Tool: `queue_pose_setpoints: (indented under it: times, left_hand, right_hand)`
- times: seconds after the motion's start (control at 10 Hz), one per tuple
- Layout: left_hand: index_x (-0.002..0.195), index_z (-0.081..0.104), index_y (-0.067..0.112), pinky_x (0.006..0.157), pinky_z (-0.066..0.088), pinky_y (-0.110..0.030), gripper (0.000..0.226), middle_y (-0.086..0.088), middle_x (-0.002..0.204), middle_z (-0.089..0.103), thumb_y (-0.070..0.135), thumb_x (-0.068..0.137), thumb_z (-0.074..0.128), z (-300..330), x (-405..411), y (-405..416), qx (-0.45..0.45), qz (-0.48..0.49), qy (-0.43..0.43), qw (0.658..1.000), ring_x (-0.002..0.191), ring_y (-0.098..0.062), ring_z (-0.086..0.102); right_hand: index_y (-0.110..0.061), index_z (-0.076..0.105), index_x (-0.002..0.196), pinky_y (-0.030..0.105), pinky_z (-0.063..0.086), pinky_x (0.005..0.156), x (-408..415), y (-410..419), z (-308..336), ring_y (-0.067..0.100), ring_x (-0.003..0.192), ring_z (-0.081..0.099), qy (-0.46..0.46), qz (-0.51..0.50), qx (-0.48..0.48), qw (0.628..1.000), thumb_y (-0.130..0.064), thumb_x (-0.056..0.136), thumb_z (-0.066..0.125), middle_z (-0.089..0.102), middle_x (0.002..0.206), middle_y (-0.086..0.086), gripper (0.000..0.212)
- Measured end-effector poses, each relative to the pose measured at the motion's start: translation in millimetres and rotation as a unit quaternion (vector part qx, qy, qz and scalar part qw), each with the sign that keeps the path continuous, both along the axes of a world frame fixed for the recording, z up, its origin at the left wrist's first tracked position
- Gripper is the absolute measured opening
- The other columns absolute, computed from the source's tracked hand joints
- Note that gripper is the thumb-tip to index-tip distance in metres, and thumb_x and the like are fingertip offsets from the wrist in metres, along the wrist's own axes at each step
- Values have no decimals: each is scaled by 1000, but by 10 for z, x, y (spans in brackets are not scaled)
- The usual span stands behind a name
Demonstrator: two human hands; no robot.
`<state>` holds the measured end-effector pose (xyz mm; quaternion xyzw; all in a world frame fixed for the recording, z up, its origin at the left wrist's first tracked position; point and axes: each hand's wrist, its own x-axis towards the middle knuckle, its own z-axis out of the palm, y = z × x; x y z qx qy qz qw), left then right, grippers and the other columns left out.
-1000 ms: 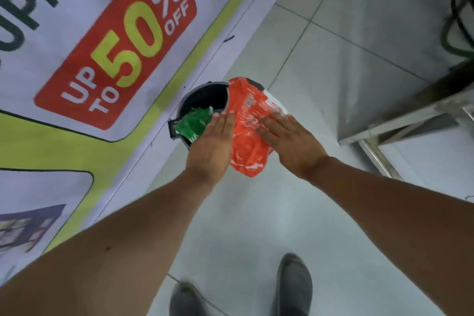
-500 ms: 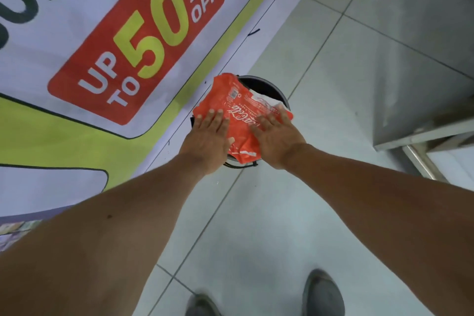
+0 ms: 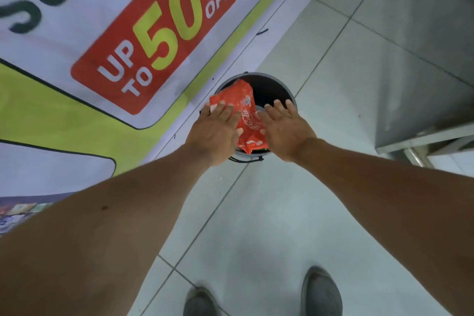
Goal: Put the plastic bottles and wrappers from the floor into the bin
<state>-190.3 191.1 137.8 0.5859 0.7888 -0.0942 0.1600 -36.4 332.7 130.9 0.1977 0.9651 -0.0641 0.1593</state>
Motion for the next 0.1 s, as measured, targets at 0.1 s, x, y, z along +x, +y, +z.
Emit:
queue_pose_setpoints:
  times: [0.1]
  left_hand:
    - [163,16,15,127,13,-56,66,-13,170,21,47,105,18,522,-89,-152,25,12,36,999,159,-32,14]
  right_hand:
    - [-15,12,158,54,5,125,51,-24,463,36,155,5,26,-23,41,999,-45,103,28,13,168,17,65]
